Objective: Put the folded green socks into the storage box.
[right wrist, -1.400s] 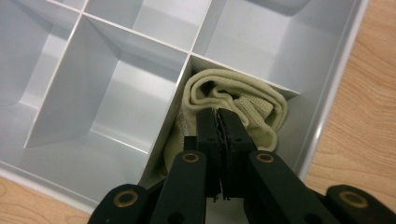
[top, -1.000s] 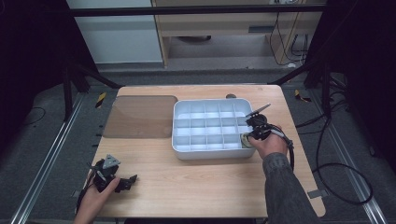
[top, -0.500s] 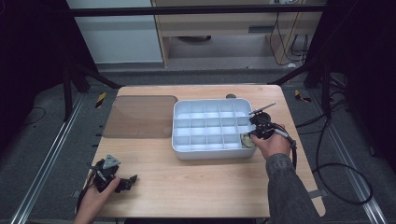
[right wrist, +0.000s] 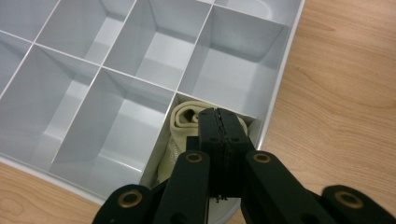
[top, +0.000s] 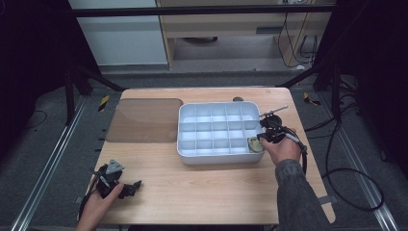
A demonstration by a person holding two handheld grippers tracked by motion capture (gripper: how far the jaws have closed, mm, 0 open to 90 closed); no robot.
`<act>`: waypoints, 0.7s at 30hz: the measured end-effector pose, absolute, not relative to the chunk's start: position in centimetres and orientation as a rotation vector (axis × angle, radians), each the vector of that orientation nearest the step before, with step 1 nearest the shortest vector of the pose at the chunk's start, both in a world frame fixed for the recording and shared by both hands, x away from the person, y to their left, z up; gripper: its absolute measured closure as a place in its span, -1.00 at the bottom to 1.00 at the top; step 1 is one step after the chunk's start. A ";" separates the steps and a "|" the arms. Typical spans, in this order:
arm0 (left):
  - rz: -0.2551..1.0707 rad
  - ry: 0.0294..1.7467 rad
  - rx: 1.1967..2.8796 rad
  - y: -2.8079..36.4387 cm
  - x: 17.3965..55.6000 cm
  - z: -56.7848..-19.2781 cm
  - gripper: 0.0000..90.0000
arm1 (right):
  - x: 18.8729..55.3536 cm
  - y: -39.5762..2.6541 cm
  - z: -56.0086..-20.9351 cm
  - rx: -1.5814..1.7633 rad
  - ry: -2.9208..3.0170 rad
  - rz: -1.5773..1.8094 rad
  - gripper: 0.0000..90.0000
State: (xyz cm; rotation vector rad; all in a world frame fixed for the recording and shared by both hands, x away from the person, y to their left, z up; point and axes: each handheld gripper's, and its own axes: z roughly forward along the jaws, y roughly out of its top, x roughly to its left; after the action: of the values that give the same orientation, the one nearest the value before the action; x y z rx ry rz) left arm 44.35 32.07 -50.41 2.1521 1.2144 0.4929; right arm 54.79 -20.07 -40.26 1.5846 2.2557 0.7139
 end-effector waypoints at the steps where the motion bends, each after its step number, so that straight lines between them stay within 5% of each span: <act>1: 0.493 1.215 2.152 32.1 44.3 -50.4 -1.00 | 54.8 -20.1 -40.3 1.578 2.250 0.725 1.00; 13: 0.495 1.207 2.152 32.0 44.4 -50.4 -1.00 | 54.3 -20.4 -40.2 1.542 2.143 0.854 1.00; 21: 0.501 1.196 2.144 32.0 44.3 -50.5 -1.00 | 53.9 -20.5 -40.3 1.508 2.049 0.920 0.82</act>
State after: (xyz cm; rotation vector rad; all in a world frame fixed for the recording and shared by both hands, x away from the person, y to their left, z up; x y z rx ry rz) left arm 44.31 31.99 -50.54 2.1437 1.1959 0.5007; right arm 53.94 -20.47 -40.25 1.5084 2.0495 0.9195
